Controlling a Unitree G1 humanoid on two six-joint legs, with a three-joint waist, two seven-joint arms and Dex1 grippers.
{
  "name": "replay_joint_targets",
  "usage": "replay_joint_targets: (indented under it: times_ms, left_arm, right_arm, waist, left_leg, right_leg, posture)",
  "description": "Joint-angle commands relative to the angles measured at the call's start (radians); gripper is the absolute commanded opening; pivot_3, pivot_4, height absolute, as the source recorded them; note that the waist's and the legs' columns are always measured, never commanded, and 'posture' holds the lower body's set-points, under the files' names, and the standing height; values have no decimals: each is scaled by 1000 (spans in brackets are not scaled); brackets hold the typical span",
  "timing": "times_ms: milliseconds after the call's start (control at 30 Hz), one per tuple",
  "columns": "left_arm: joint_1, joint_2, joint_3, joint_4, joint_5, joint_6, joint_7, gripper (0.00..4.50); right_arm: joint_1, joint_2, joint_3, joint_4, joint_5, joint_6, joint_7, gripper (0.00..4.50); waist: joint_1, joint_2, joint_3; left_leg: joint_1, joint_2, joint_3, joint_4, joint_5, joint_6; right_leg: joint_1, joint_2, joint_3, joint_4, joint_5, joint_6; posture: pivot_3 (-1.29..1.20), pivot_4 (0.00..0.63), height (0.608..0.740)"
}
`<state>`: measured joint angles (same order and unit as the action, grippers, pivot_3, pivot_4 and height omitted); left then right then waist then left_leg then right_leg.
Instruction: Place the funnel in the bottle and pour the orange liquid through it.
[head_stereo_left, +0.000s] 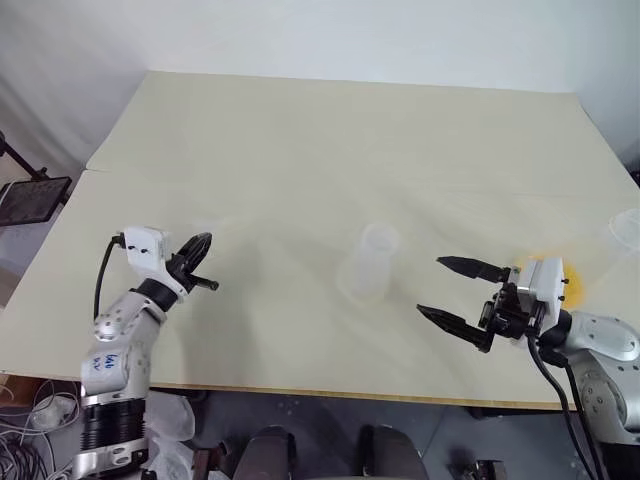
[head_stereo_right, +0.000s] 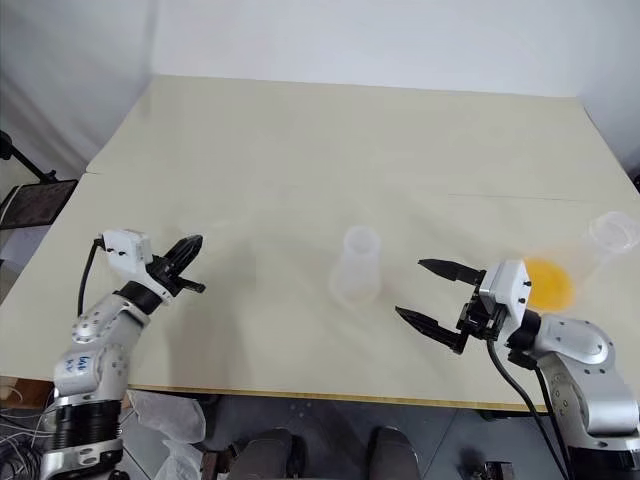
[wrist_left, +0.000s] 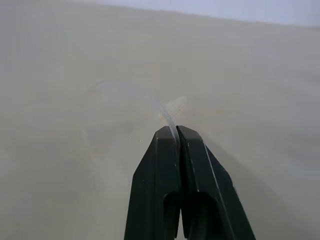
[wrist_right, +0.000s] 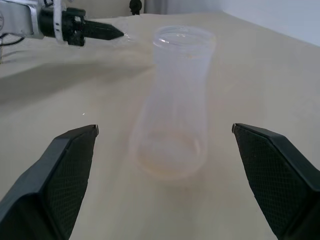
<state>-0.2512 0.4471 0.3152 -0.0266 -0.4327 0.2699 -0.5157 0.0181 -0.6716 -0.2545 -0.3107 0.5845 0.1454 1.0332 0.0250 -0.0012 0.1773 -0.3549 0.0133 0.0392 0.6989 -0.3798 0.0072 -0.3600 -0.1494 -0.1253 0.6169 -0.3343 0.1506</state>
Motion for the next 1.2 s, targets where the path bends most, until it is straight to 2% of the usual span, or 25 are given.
replay_joint_targets:
  times_ms: [33,167,233,367,467,733,1167,1200]
  left_arm:
    - [-96,104,-43,-60,-54,-36,-213,13]
    - [-314,218,-193,-51,-95,-1,-526,13]
    - [-408,248,-268,-5,-50,-25,-629,13]
    - [-612,224,-380,95,14,-73,-744,13]
    - [-704,209,-444,162,79,-141,-809,13]
    - [-786,142,-482,250,139,-191,-836,13]
    - [-831,65,-539,305,208,-233,-874,13]
    - [-836,62,-541,308,211,-234,-878,225]
  right_arm:
    - [21,9,-74,-57,35,-13,-41,4500]
    - [57,46,-148,-97,56,-14,-128,4500]
    - [85,63,-166,-113,53,-18,-151,4500]
    - [156,102,-183,-143,38,-40,-187,4500]
    - [198,131,-185,-164,28,-56,-216,4500]
    - [268,191,-148,-215,-3,-92,-269,4500]
    - [282,211,-121,-231,-28,-117,-308,4500]
    - [283,212,-118,-232,-27,-117,-310,4500]
  waist:
    - [2,0,0]
    - [4,0,0]
    - [0,0,0]
    - [-3,0,0]
    - [-4,0,0]
    - [-2,0,0]
    - [-2,0,0]
    - [-2,0,0]
  left_leg:
    - [-1,0,0,0,0,0]
    - [-2,-1,2,1,0,0]
    - [-1,-1,3,0,0,0]
    - [-1,-1,6,-2,0,0]
    - [-2,0,9,-1,0,0]
    - [-1,0,10,0,0,0]
    - [-2,0,9,0,0,0]
    - [-2,0,10,0,0,0]
  right_leg:
    - [0,0,-1,0,0,0]
    - [1,0,-3,0,0,0]
    - [0,0,-2,0,0,0]
    - [-1,1,-4,0,0,0]
    - [-2,1,-3,0,0,0]
    - [-2,1,-2,1,0,0]
    - [-2,1,-2,1,0,0]
    - [-2,1,-2,1,0,0]
  posture:
    - [0,150,740]
    - [0,150,740]
    - [0,150,740]
    - [0,150,740]
    - [0,150,740]
    - [0,150,740]
    - [0,150,740]
    - [0,150,740]
